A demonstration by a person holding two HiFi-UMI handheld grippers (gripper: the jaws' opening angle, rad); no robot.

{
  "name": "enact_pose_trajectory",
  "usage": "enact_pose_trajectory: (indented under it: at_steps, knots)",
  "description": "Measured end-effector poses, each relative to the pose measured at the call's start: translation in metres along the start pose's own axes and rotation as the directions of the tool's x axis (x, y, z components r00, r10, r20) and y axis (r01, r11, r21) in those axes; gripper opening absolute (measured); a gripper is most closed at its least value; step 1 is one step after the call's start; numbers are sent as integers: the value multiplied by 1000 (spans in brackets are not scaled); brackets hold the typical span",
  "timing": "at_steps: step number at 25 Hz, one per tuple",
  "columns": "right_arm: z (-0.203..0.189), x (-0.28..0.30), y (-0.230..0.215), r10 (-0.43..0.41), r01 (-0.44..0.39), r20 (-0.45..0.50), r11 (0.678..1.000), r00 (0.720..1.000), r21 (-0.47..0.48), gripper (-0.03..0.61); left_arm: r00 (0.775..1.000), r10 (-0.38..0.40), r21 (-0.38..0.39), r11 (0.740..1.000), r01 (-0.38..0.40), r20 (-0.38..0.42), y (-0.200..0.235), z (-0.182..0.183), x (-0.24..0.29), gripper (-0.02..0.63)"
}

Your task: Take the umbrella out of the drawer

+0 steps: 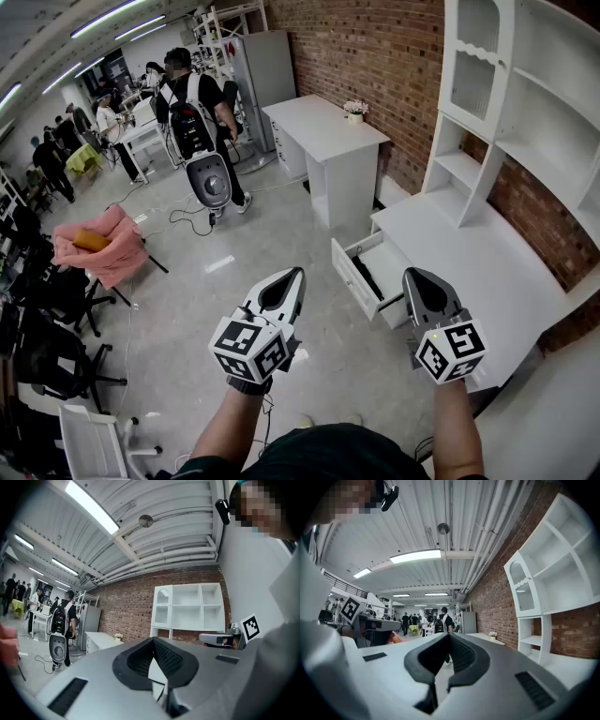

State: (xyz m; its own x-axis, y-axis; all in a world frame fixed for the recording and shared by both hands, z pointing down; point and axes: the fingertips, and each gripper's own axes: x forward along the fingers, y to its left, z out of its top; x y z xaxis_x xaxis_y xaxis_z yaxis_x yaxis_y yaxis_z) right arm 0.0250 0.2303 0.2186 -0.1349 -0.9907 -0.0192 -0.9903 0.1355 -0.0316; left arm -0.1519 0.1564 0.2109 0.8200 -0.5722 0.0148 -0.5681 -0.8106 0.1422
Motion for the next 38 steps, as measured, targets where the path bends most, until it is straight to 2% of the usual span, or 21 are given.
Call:
enact_pose_trajectory:
  at_steps: [10,14,26,38]
  knots:
    - [-6,-10,-8,22,-22,-6,1000,1000,11,3,1000,27,0,1000,-27,-7,-12,-1,4,6]
    - [-6,-14,-15,55,-55,4,998,998,35,3,1000,22,9,1000,-22,-5,-20,-5,8,6]
    - [-33,-41,-61,61,-60,-11,995,998,83,3,999,42,23,999,-41,-24,-56,-29,34,6]
    - [-59,-16,-87,49,-42,-60,993,997,109,3,999,34,36,999,-33,-38,-42,-42,75,6]
